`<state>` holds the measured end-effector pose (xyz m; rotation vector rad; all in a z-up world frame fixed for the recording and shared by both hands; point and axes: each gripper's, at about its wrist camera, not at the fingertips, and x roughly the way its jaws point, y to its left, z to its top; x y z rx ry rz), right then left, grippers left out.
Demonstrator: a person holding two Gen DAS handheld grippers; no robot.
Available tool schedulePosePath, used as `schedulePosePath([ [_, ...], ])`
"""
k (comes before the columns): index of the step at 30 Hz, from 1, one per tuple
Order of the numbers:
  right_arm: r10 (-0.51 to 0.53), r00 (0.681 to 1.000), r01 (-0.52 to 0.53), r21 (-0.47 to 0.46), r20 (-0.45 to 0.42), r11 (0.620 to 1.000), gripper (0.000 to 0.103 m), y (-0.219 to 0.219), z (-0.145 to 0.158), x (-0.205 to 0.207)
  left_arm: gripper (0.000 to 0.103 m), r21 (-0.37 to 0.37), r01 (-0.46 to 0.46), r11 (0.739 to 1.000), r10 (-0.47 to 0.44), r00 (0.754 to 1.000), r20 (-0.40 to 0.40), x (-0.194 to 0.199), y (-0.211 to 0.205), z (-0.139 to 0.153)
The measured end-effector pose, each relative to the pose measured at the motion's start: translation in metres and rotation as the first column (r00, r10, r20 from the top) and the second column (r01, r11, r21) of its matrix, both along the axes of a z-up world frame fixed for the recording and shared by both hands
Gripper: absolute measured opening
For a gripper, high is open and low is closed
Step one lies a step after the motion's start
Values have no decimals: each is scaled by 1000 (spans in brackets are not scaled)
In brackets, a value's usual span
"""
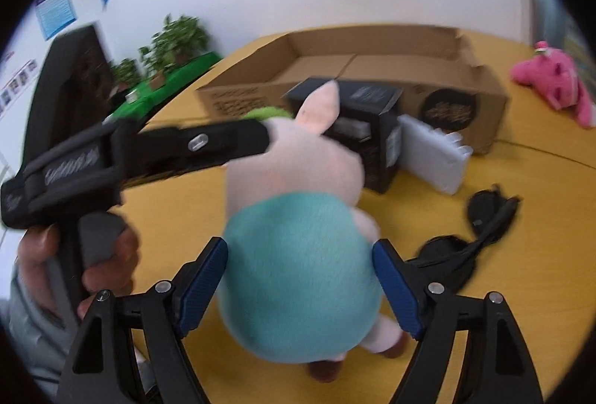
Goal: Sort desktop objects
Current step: 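Close both grippers on the teal body of the pig plush, then lift the pig plush with both grippers and carry it over the cardboard box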
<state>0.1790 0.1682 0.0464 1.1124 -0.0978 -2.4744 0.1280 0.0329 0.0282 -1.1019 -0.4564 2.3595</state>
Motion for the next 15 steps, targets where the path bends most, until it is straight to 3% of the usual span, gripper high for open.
schedulePosePath([
  [2,56,998,-56,-16,-31,998,82,-5,7,7,91,-28,-6,1000,7,999,48,-3,-4,-10],
  [4,68,997,-70,-59,-44,996,82,0,15,10,83,-42,-10,999,14,994,104,-5,-9,-23],
  [6,68,997,-69,-64,-25,996,82,5,16,10,81,12,-12,1000,11,992,124,-4,-18,-27],
  [11,101,990,-98,-28,94,995,82,1,-7,0,82,67,-20,998,8,984,180,-7,-27,-34],
  [14,155,977,-139,-109,147,984,80,-10,-17,-8,82,135,17,991,-48,972,230,-14,-25,-43],
  [15,172,975,-160,-94,140,983,80,-19,-18,-9,82,154,34,987,-71,968,240,-15,-23,-46],
])
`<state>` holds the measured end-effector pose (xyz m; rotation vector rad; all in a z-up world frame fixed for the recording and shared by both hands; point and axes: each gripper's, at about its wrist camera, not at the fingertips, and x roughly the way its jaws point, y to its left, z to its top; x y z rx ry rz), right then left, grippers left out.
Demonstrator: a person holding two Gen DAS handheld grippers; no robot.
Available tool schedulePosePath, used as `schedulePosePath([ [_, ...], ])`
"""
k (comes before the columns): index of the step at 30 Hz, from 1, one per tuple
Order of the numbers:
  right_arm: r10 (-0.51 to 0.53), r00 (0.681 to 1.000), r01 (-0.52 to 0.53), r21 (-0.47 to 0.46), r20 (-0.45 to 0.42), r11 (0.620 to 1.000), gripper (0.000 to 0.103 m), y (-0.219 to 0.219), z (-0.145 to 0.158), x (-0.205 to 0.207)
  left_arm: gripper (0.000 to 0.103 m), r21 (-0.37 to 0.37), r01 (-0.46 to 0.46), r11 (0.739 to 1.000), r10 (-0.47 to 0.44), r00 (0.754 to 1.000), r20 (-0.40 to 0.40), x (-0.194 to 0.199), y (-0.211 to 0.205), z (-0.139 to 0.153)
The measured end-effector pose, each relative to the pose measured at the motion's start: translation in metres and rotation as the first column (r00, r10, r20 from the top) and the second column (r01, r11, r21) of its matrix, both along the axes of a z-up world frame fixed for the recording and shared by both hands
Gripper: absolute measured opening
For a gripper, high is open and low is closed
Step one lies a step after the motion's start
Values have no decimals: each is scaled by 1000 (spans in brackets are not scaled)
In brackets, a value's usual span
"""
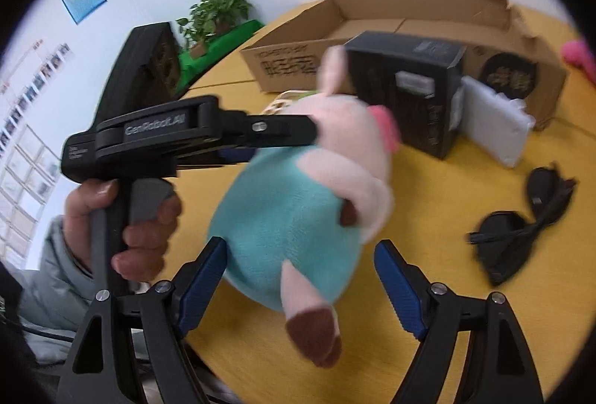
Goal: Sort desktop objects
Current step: 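Lift the pig plush with both grippers and carry it over the cardboard box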
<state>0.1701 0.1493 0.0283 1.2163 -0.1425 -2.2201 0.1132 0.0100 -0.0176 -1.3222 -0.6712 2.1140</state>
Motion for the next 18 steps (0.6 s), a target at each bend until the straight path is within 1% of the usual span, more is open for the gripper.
schedulePosePath([
  [2,20,999,-19,47,-25,999,79,-12,-3,0,81,-8,10,1000,-10,1000,-22,-2,1,0],
  [3,23,999,-22,52,-25,998,79,-14,-6,-2,77,-1,23,1000,-23,999,-25,-2,1,0],
  [7,17,1000,-17,7,23,1000,79,-8,-12,-9,67,12,42,999,-42,999,-16,0,-1,2],
  [8,20,999,-20,0,35,1000,79,-8,-13,-10,67,12,45,999,-45,999,-17,1,-2,3],
  [9,29,998,-29,1,51,1000,84,-9,-14,-11,66,13,48,999,-48,999,-19,3,-2,5],
  [10,38,997,-38,7,61,999,85,-11,-14,-12,65,11,47,999,-47,999,-23,6,-3,6],
  [12,57,996,-60,45,62,997,89,-21,-14,-12,65,1,34,999,-34,999,-25,11,-10,5],
  [14,75,995,-79,74,61,994,89,-31,-12,-14,65,0,6,1000,-6,1000,-13,11,-17,6],
  [18,107,992,-111,79,63,991,90,-41,-13,-21,65,11,-14,1000,14,1000,2,11,-30,4],
])
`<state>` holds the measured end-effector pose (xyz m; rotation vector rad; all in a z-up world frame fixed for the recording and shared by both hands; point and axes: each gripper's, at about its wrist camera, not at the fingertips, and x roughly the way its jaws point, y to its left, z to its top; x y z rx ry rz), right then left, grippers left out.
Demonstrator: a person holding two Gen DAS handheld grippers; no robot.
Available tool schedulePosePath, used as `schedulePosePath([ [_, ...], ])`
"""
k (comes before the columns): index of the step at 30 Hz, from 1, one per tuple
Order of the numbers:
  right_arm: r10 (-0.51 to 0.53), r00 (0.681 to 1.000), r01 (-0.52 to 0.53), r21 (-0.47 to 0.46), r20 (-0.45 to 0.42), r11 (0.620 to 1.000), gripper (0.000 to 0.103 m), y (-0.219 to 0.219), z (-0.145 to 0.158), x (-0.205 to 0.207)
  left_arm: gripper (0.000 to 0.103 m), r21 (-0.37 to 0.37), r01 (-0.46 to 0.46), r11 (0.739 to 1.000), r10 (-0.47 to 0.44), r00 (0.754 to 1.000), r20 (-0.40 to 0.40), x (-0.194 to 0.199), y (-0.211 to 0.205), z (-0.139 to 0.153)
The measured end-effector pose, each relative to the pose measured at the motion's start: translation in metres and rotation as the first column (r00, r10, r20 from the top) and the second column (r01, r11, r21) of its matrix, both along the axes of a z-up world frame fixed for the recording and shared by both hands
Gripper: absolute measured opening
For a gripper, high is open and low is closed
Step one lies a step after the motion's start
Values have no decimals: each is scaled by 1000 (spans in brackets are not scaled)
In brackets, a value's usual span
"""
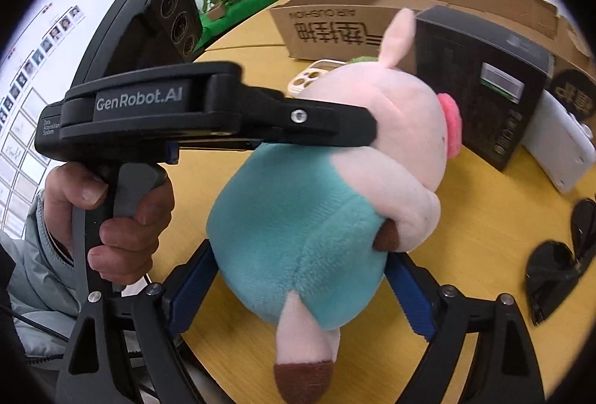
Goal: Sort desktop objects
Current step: 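Lift the pig plush with both grippers and carry it over the cardboard box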
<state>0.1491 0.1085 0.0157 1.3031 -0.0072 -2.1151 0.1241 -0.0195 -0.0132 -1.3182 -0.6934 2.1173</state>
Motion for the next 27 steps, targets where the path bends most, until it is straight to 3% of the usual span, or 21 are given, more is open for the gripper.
schedulePosePath([
  [9,16,999,-17,9,52,1000,92,-4,-8,-14,66,10,18,1000,-18,1000,1,-5,-3,-9],
  [17,4,1000,-5,49,18,999,91,-19,-9,-10,64,11,22,1000,-22,1000,-15,-1,-1,-4],
  [23,31,999,-30,28,-40,999,82,-21,8,0,63,9,45,999,-44,994,-104,10,1,24],
  [27,41,989,-40,13,-140,999,80,-21,35,5,63,25,47,999,-41,983,-180,9,-3,54],
])
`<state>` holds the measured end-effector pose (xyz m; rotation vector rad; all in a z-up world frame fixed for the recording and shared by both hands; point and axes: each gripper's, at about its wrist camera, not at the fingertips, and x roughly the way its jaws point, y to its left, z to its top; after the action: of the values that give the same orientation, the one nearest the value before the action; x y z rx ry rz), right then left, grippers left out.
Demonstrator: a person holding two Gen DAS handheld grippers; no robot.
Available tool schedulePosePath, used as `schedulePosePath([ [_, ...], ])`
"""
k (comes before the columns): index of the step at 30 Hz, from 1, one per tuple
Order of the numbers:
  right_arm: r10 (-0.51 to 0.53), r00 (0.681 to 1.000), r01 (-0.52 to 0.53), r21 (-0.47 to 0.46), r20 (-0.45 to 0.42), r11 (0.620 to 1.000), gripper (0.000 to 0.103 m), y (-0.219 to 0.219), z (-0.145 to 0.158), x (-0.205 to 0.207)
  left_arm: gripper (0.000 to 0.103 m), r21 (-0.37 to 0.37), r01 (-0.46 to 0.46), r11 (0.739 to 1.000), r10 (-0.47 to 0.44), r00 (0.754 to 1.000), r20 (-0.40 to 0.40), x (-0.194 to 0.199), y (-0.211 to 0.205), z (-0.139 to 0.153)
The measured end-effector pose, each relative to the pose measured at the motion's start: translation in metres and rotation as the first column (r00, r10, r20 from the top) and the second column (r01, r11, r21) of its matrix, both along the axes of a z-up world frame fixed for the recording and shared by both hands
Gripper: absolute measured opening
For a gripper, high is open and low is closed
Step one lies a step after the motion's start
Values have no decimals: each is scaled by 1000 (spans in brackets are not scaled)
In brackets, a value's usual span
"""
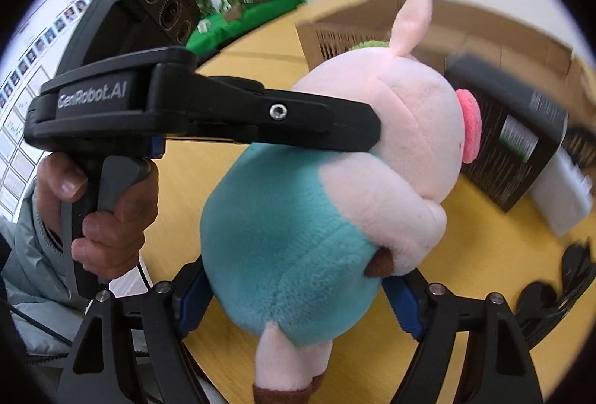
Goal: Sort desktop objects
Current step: 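Lift the pig plush with both grippers and carry it over the cardboard box, then lower the pig plush into the cardboard box and open both grippers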
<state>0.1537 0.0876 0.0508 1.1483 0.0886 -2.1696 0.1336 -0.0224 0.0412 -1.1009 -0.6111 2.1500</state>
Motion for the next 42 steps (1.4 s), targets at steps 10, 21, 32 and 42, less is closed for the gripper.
schedulePosePath([
  [10,12,951,-12,2,-310,1000,77,-16,102,-43,63,-101,1,995,-33,948,-317,-46,-3,127],
  [21,22,896,-17,15,-444,1000,77,-32,203,-116,63,-131,-31,991,-41,857,-514,-106,-18,229],
  [32,39,908,-37,12,-417,999,77,-44,254,-230,63,-111,-77,991,14,875,-483,-215,-36,265],
  [42,37,955,-45,-21,-294,999,77,-36,199,-351,63,-124,-115,986,65,934,-350,-328,-45,196],
])
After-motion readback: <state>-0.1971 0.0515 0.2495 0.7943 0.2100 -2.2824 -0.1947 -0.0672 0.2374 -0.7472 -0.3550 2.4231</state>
